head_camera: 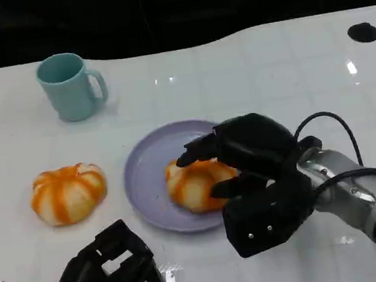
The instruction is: Grasp the bread from the table and place it into the plate.
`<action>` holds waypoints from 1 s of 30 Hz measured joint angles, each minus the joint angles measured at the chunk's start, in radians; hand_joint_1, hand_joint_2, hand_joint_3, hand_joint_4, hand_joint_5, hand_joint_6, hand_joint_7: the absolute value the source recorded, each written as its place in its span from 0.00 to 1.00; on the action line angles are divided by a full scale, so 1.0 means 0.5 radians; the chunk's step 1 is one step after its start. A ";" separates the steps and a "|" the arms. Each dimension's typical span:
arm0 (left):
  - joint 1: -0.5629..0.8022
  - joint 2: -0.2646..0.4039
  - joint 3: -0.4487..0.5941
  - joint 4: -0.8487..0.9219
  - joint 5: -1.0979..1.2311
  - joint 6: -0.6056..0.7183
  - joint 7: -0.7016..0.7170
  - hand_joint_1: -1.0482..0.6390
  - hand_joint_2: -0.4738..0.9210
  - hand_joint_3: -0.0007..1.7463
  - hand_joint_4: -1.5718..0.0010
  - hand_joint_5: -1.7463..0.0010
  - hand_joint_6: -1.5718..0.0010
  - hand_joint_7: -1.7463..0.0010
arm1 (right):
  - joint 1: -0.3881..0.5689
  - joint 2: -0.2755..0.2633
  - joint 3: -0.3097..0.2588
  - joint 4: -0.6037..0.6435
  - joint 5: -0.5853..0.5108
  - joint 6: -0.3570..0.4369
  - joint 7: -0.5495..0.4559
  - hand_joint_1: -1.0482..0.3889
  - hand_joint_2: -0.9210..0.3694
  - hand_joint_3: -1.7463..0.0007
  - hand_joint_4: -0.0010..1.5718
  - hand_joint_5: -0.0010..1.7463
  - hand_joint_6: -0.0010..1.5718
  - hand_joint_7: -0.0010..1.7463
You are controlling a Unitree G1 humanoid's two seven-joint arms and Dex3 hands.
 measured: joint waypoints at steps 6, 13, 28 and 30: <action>0.000 -0.002 -0.001 0.000 -0.001 0.000 0.000 0.25 1.00 0.06 0.56 0.00 0.57 0.20 | 0.007 -0.025 0.007 -0.099 0.013 0.010 0.027 0.25 0.00 0.80 0.04 0.15 0.16 0.00; -0.001 -0.005 -0.002 0.002 0.002 -0.008 0.000 0.25 1.00 0.07 0.56 0.00 0.58 0.20 | 0.132 -0.107 -0.027 -0.391 0.068 -0.013 0.056 0.27 0.00 0.80 0.07 0.19 0.18 0.01; -0.004 -0.011 -0.002 0.008 -0.002 -0.006 0.000 0.25 1.00 0.06 0.56 0.00 0.58 0.20 | 0.747 -0.476 -0.400 -0.994 0.806 -0.474 0.427 0.31 0.00 0.82 0.16 0.27 0.28 0.04; -0.005 -0.011 -0.002 0.007 0.001 -0.007 0.000 0.25 1.00 0.06 0.56 0.00 0.58 0.20 | 0.796 -0.483 -0.439 -1.007 0.870 -0.530 0.463 0.34 0.00 0.83 0.22 0.30 0.33 0.06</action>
